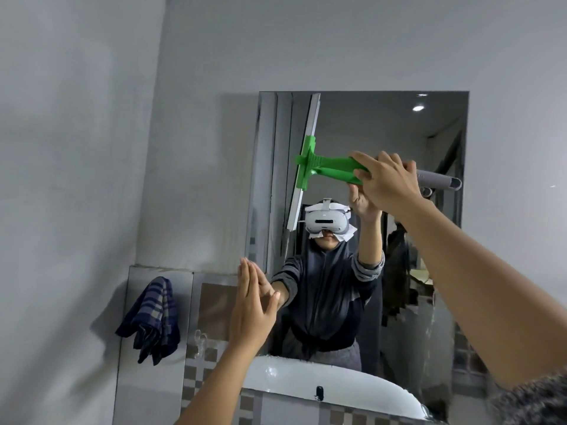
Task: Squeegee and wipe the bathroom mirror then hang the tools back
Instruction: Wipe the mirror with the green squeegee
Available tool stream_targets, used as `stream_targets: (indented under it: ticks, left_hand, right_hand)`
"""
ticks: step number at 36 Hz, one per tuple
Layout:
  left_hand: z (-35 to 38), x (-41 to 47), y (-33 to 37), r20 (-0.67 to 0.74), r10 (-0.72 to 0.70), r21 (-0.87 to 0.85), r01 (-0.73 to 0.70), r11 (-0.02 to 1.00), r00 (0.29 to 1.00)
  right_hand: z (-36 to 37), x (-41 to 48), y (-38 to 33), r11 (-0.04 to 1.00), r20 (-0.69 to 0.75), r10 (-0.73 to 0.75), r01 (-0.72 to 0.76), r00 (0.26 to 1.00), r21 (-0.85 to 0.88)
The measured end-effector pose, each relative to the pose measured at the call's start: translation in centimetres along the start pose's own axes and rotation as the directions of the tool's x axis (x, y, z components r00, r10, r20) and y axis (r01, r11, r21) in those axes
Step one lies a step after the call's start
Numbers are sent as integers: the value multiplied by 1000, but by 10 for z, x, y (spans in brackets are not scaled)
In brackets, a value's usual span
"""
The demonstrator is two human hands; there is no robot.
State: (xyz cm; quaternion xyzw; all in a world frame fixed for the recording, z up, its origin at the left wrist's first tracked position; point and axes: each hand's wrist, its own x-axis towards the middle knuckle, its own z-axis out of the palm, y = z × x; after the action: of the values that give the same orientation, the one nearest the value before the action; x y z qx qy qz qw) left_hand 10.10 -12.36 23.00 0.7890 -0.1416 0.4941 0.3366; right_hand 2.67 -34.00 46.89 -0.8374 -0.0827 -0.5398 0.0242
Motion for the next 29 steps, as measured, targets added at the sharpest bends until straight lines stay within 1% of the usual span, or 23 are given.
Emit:
stream_targets:
  ticks: [10,13,17,22,29]
  left_hand:
    - [4,2,0,20,-59,22,58,998,998]
    - [4,4,-2,1,-68,18,68,998,998]
    - [5,2,4,-2,-71,-30,71,997,997]
    - [4,1,7,25,-117,-52,118,992,993]
    - [6,2,8,8,-98,-90,99,991,995]
  right_hand:
    - [-24,-19,46,996,13,83,-83,996,-35]
    - [-30,-22,57,993,18,108,-108,994,-38]
    - [-38,-29,74,989,21,143,-142,989,-48]
    - [-42,-41,88,980,33,191,-189,981,-55]
    - [-46,-58,101,965,18,259,-257,966,-58]
